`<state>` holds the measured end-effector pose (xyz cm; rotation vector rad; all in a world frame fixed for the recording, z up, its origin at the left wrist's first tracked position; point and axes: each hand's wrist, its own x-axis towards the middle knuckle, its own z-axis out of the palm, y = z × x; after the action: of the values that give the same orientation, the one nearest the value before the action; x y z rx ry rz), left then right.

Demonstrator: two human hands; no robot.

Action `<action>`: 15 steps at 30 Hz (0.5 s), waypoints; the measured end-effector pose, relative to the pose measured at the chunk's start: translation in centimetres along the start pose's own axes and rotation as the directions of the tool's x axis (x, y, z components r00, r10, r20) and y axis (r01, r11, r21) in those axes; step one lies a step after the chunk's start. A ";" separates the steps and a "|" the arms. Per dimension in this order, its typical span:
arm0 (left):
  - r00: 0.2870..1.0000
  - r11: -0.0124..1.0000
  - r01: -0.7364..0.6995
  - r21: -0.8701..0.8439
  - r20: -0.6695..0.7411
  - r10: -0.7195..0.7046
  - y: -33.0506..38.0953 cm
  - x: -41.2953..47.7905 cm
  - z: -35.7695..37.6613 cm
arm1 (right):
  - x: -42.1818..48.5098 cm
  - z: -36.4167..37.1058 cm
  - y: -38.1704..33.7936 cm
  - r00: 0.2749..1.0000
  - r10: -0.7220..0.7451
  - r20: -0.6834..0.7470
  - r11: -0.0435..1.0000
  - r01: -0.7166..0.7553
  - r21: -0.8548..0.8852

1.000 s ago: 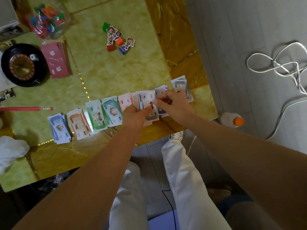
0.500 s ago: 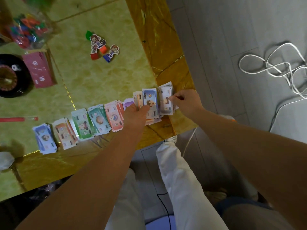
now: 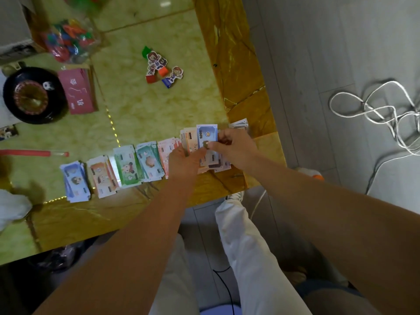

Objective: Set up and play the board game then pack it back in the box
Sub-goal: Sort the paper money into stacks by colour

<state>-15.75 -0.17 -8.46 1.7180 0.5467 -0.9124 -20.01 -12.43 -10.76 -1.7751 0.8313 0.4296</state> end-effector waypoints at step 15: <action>0.932 0.984 -0.089 -0.155 -0.362 0.027 -4.4 0.0 -24.8 | -2.3 19.6 -10.7 0.978 0.029 0.208 0.996 -0.045 0.073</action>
<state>-11.41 24.64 -7.52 1.7425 0.7862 -0.4920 -11.87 8.39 -9.04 -1.6147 0.7245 0.5884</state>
